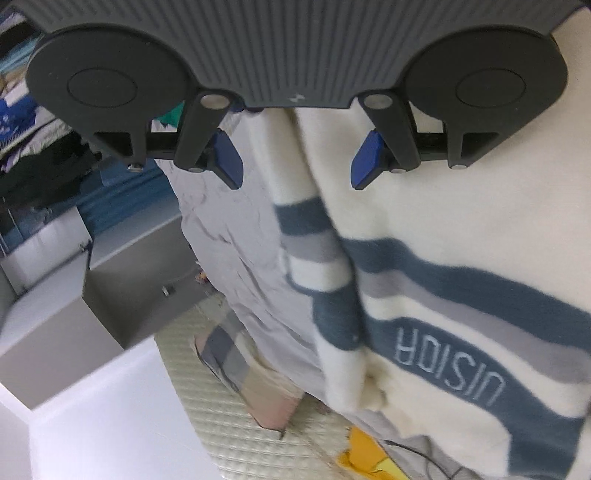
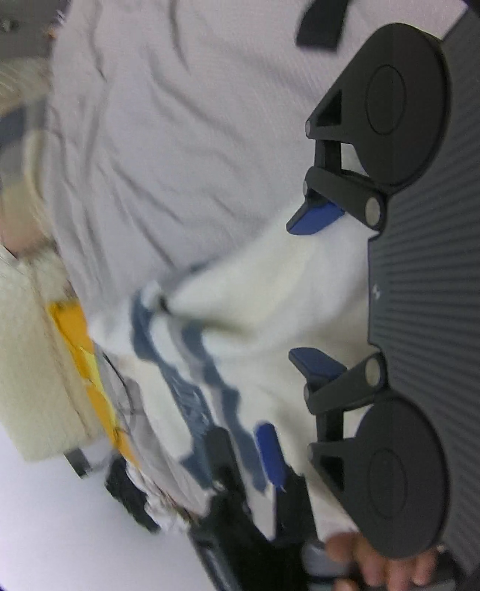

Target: Fold large clothes

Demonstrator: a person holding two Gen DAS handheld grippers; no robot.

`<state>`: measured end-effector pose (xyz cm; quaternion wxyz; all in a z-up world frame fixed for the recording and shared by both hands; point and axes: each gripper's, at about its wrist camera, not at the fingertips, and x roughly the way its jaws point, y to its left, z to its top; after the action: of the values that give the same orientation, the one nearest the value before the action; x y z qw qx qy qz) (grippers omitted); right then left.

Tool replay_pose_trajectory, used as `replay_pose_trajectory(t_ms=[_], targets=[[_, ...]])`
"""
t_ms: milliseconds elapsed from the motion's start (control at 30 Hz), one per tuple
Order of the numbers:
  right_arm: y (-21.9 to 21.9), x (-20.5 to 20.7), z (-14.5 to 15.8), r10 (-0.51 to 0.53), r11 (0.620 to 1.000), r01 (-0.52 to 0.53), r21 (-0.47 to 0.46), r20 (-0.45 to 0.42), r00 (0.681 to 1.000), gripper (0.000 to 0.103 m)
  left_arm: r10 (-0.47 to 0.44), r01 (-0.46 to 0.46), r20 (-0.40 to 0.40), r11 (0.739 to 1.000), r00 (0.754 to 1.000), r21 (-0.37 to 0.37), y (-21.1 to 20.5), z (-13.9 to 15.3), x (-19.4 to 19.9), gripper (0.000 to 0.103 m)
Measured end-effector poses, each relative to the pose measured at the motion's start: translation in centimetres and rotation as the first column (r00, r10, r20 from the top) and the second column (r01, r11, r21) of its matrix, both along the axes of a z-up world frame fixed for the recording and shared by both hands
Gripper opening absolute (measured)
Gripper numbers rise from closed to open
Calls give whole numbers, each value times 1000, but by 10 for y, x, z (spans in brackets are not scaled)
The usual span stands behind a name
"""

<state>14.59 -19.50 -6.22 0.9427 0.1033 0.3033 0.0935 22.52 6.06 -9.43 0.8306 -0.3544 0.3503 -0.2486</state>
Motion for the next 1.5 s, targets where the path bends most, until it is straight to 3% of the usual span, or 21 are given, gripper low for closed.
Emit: replay_pose_trajectory(t_ms=[100,233,400,433,500,567,667,867,1067,1200,1233,1333,1500], targets=[[-17,-2,5,-23,997,23,80,-3,1000,71,-15,15,-5,1000,1000,10,-4,-2,-1,69],[-27,3,-7,-42,995,49,89,-80,996,73,-17,17,-16,1000,1000,12,-6,-4,0,69],[-36,7,-29,-26,979,61,196,-173,985,71,-26,26,-31,999,999,19,-10,-6,0,69],[-36,5,-29,-12,975,49,217,-167,986,66,-29,30,-32,999,999,18,-10,-5,0,69],[-29,-1,-21,20,978,7,208,-129,991,29,-44,44,-32,999,999,5,-13,-5,-1,69],[-19,-9,-10,72,977,-55,205,-75,995,21,-62,62,-34,998,998,-5,-16,-5,-2,69],[-1,-21,7,177,958,-173,228,3,984,19,-75,74,-50,997,996,-18,-18,-7,-2,69],[28,-32,10,281,932,-281,229,34,959,18,-61,41,-141,989,988,-145,-2,-18,1,70],[33,-32,6,332,918,-329,222,22,943,18,-123,121,-165,992,979,-19,-15,-12,4,68],[38,-32,4,324,926,-318,202,6,946,20,-67,79,-152,994,986,72,-21,-3,-3,34],[36,-31,3,321,926,-314,211,2,947,20,-50,63,-141,994,989,90,-21,0,-5,32],[28,-30,7,326,909,-315,275,5,945,29,3,7,-118,996,993,89,-14,8,-12,27],[-1,-33,28,304,868,-313,385,85,949,59,90,-86,-108,996,990,34,15,16,-19,26]])
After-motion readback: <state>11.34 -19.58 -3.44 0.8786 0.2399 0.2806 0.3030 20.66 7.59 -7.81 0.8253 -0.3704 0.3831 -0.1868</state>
